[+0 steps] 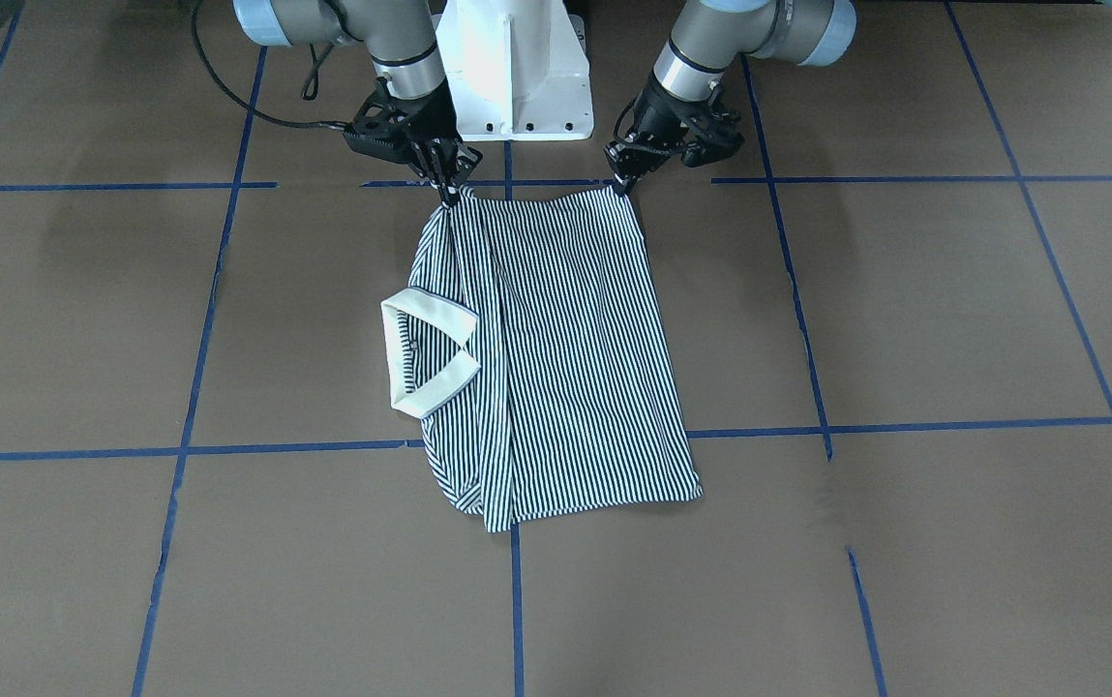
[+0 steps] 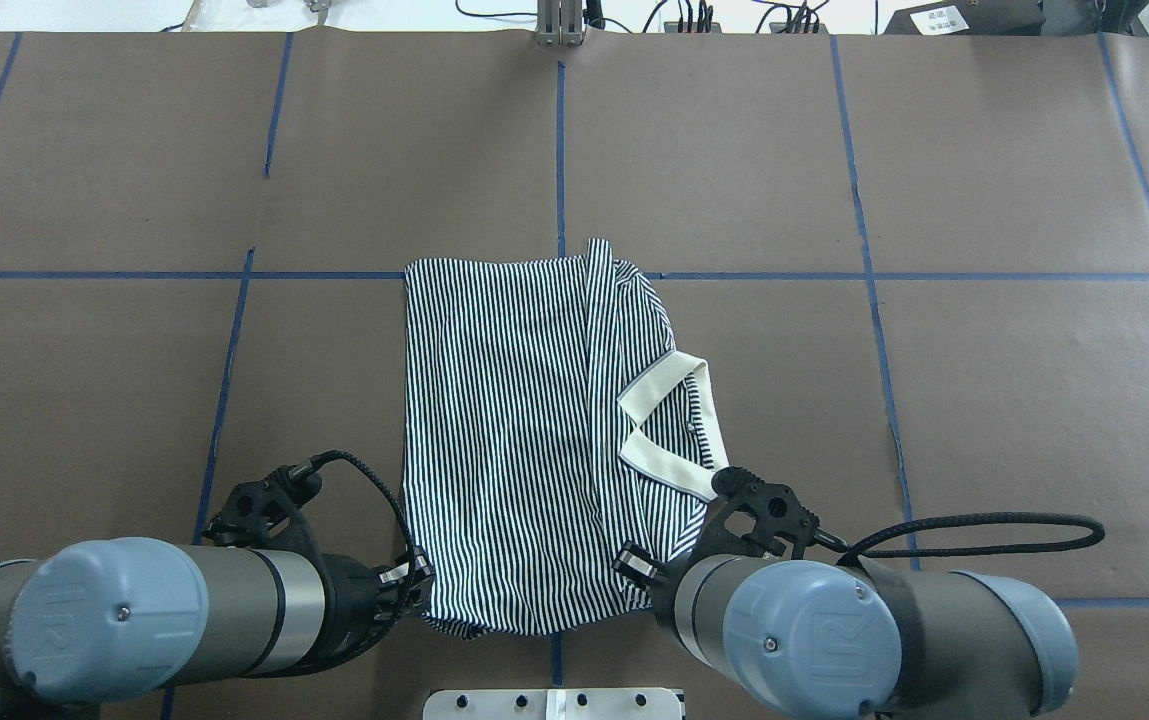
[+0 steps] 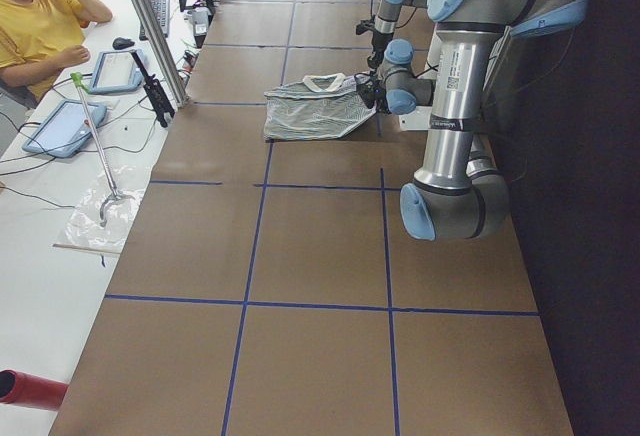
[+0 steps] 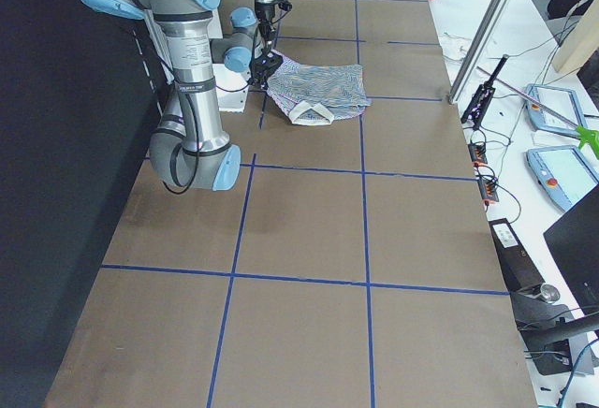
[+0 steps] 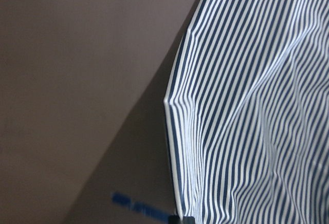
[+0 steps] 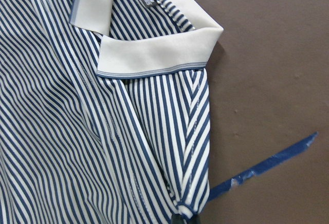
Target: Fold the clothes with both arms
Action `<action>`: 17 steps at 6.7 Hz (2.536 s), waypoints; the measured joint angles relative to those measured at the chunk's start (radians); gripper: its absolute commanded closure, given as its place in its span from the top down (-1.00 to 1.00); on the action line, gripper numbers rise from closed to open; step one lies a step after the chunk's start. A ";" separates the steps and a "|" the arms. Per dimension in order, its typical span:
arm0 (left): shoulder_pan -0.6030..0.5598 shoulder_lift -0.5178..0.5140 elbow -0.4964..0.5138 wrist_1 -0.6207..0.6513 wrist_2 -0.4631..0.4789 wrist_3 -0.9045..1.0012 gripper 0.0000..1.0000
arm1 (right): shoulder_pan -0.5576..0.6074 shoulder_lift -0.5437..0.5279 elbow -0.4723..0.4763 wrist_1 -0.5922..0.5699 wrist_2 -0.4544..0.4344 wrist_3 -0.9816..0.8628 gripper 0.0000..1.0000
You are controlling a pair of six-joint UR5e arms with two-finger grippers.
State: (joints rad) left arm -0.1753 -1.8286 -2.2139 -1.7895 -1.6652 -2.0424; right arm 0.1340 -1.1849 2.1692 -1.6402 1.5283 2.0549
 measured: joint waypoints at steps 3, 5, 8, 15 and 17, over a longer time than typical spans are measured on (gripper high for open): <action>-0.184 -0.098 0.062 0.083 -0.073 0.182 -1.00 | 0.220 0.145 -0.117 -0.055 0.093 -0.118 -1.00; -0.297 -0.166 0.179 0.071 -0.096 0.282 -1.00 | 0.345 0.276 -0.322 -0.034 0.169 -0.200 -1.00; -0.429 -0.271 0.478 -0.088 -0.099 0.399 0.14 | 0.471 0.442 -0.732 0.191 0.281 -0.274 1.00; -0.633 -0.224 0.633 -0.347 -0.242 0.650 0.33 | 0.718 0.294 -0.754 0.320 0.529 -0.601 1.00; -0.716 -0.059 0.542 -0.353 -0.322 0.956 0.39 | 0.853 0.115 -0.679 0.325 0.616 -0.927 1.00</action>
State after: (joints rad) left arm -0.8908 -1.8872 -1.6722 -2.1421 -1.9870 -1.0861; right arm 0.9872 -1.0702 1.4905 -1.3154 2.1438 1.1282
